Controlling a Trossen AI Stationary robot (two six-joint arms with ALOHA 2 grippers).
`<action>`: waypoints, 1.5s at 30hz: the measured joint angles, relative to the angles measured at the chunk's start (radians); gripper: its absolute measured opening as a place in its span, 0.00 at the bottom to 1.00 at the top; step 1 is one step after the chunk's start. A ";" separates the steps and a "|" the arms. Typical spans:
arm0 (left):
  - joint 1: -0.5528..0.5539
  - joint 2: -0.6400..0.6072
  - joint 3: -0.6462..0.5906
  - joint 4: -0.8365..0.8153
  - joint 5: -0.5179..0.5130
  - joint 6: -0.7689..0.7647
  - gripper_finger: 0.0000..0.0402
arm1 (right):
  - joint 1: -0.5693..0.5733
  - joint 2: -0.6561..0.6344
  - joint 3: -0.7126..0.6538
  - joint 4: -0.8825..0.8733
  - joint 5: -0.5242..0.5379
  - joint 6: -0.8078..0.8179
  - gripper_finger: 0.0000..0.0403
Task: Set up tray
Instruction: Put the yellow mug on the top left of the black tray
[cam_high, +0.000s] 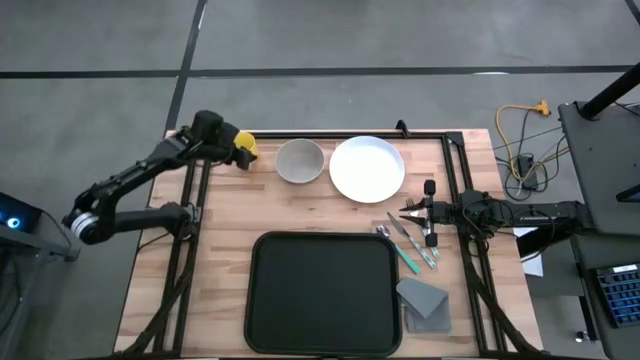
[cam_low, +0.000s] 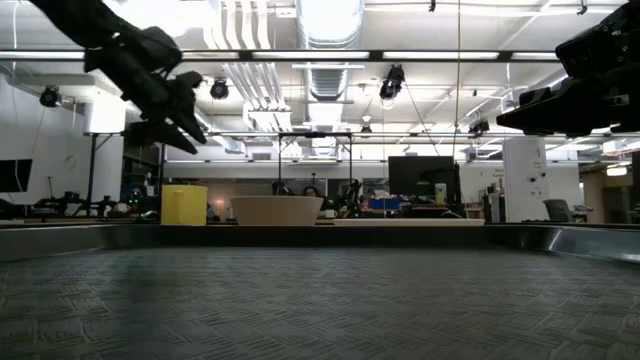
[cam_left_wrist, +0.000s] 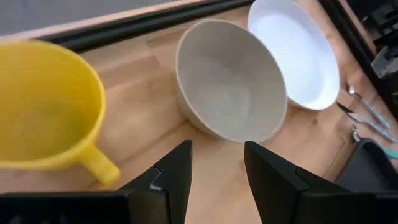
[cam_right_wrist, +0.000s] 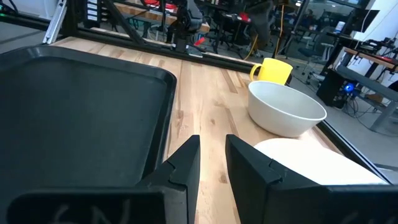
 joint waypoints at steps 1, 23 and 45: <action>0.001 0.025 0.024 -0.002 0.000 0.009 0.33 | 0.000 0.000 0.000 0.000 0.000 0.000 0.17; 0.006 0.409 0.282 -0.196 -0.229 0.061 0.33 | 0.000 0.000 0.000 0.000 0.000 0.000 0.17; 0.014 0.404 0.266 -0.196 -0.284 0.074 0.33 | 0.000 0.000 0.000 0.000 0.000 0.000 0.17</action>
